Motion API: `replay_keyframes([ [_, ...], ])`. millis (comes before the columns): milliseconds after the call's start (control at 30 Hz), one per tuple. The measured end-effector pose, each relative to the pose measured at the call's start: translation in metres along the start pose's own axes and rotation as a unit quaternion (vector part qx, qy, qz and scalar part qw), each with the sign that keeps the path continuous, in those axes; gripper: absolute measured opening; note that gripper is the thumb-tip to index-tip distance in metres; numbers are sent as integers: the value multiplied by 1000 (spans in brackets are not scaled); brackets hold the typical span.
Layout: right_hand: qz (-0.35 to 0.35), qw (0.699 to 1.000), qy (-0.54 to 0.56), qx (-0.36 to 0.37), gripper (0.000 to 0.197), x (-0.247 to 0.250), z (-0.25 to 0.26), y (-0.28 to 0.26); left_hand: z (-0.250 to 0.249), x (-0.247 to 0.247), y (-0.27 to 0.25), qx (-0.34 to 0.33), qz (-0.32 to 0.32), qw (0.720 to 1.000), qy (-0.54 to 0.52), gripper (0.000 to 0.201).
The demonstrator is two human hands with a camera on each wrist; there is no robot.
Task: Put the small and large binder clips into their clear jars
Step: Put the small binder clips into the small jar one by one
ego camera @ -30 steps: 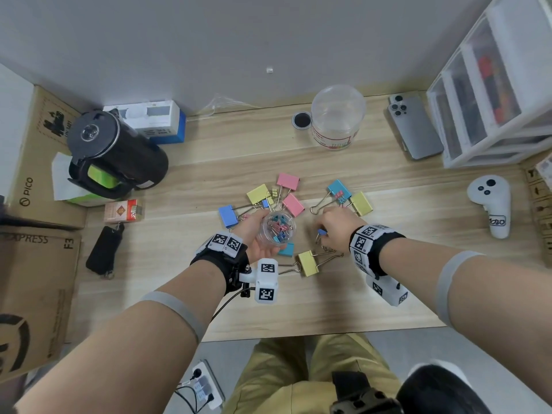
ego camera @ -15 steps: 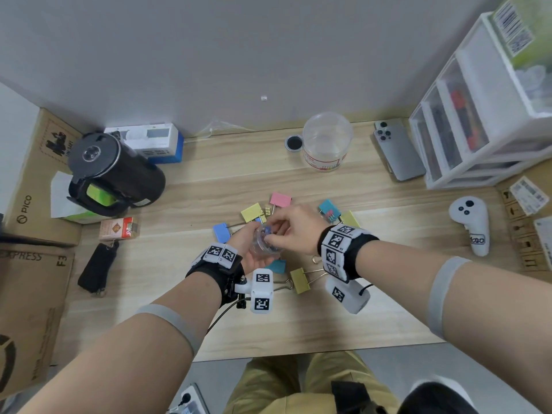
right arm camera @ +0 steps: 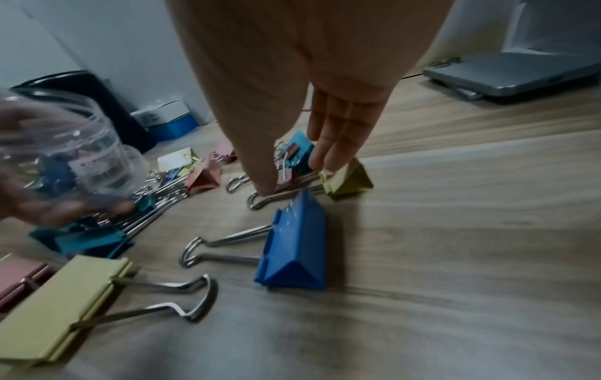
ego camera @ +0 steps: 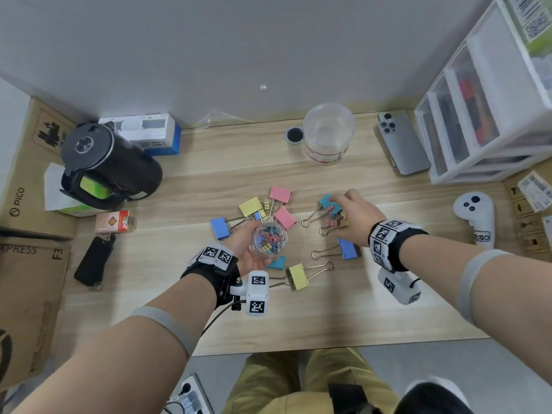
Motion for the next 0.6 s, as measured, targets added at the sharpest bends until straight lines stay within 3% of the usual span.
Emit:
replay_keyframes([
  [100, -15, 1000, -25, 5, 71, -6, 7, 5, 0, -5, 0, -1, 10, 1000, 9, 48],
  [333, -28, 999, 16, -8, 33, -11, 11, 15, -5, -8, -1, 3, 6, 1000, 23, 49],
  [600, -37, 998, 52, -25, 18, -9, 11, 18, -8, -6, 0, 1, -7, 1000, 16, 50],
])
Point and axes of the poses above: each hand's wrist, its own y-axis towards the middle knuckle, its own x-axis out of the back of the hand, z = x × y, the point moved 8 cm from there along y, towards the middle knuckle
